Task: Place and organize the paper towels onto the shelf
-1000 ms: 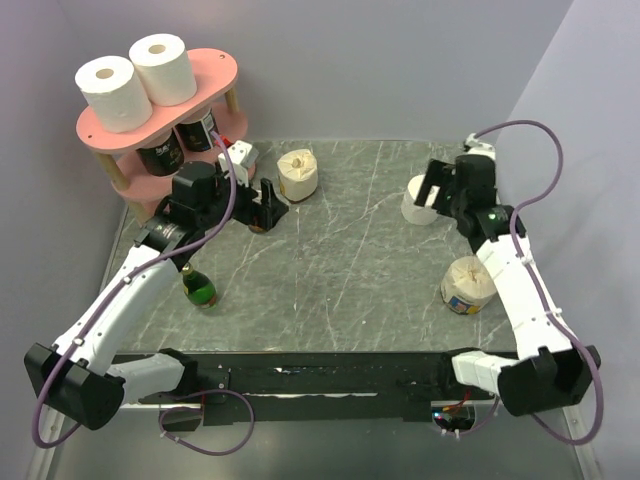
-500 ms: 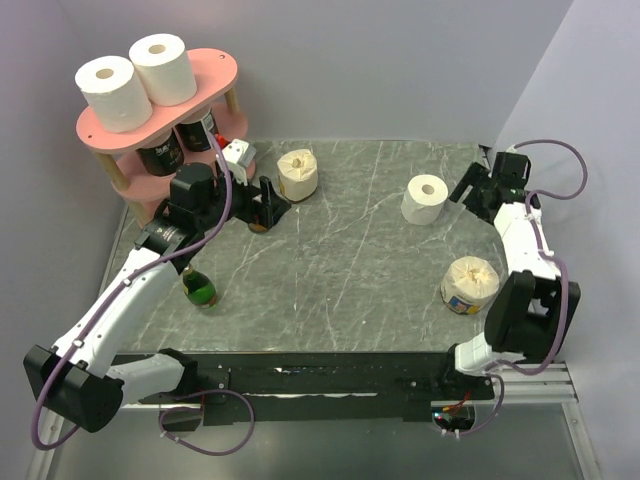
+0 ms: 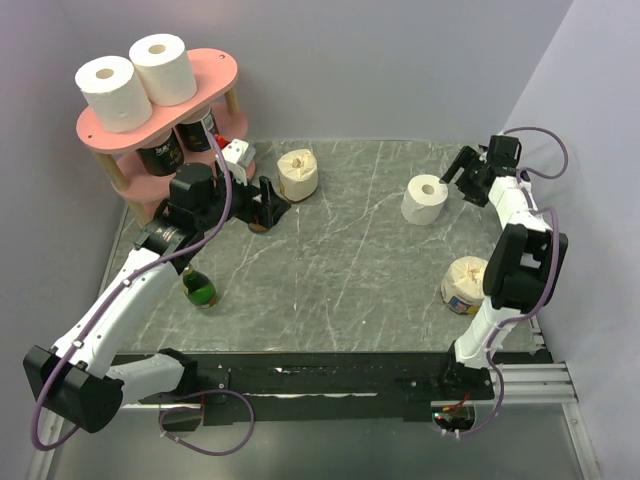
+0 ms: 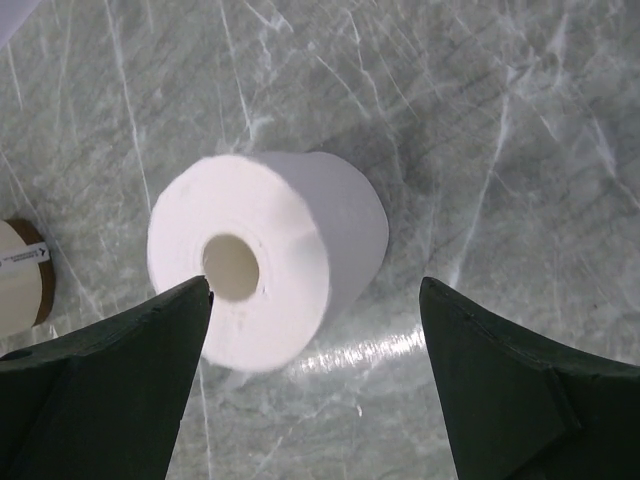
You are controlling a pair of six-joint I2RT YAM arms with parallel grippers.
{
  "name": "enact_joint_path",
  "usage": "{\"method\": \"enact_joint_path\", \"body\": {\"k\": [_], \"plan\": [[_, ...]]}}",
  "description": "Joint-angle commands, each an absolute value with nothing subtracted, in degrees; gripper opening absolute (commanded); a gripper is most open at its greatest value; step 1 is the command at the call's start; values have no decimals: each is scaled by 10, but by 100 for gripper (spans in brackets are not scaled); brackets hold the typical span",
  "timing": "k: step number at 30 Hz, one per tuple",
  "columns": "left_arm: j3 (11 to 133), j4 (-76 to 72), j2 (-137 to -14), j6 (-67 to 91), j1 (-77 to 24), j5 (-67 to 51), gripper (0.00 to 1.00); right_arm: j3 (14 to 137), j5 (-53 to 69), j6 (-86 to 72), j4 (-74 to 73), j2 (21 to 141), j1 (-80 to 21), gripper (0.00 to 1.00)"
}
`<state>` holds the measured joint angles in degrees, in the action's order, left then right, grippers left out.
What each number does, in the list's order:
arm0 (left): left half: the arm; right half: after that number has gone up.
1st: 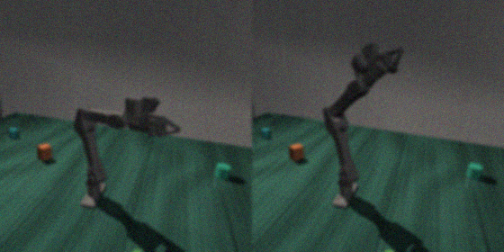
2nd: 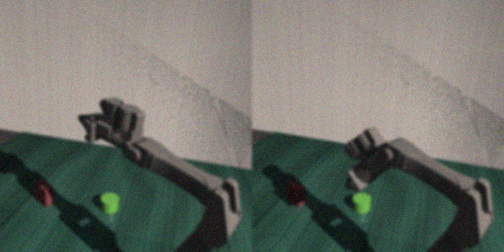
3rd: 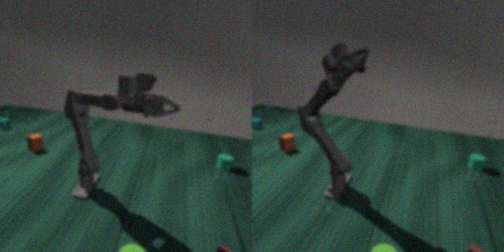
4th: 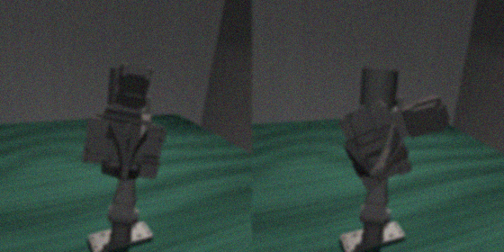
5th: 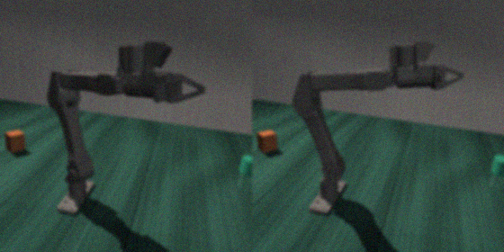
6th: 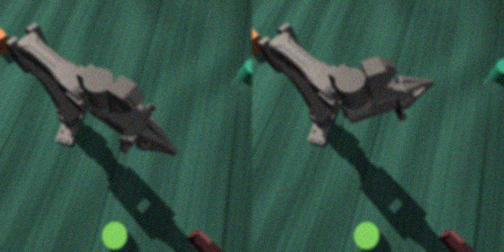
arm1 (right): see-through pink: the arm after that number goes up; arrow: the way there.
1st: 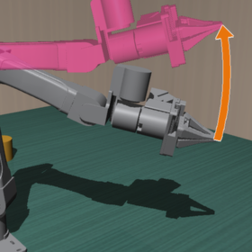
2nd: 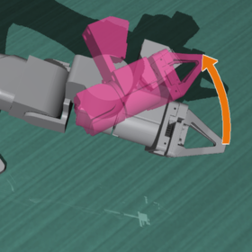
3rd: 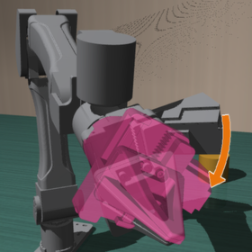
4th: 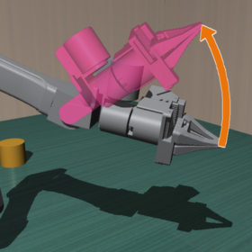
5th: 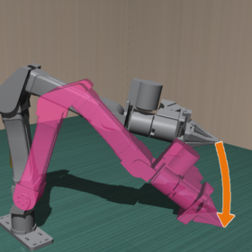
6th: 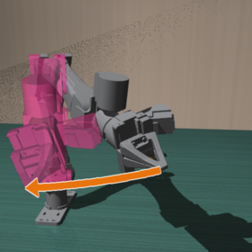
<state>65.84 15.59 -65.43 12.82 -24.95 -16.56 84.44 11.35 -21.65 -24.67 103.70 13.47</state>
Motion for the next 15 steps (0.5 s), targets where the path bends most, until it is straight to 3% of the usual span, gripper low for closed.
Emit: {"method": "enact_joint_path", "body": {"k": [1, 15], "plan": [[662, 135, -635, 128, -250, -164, 96, 902, 145, -214, -246, 1078, 134, 90], [666, 142, -642, 126, -250, -163, 96, 929, 157, -194, -259, 1142, 112, 88]]}}
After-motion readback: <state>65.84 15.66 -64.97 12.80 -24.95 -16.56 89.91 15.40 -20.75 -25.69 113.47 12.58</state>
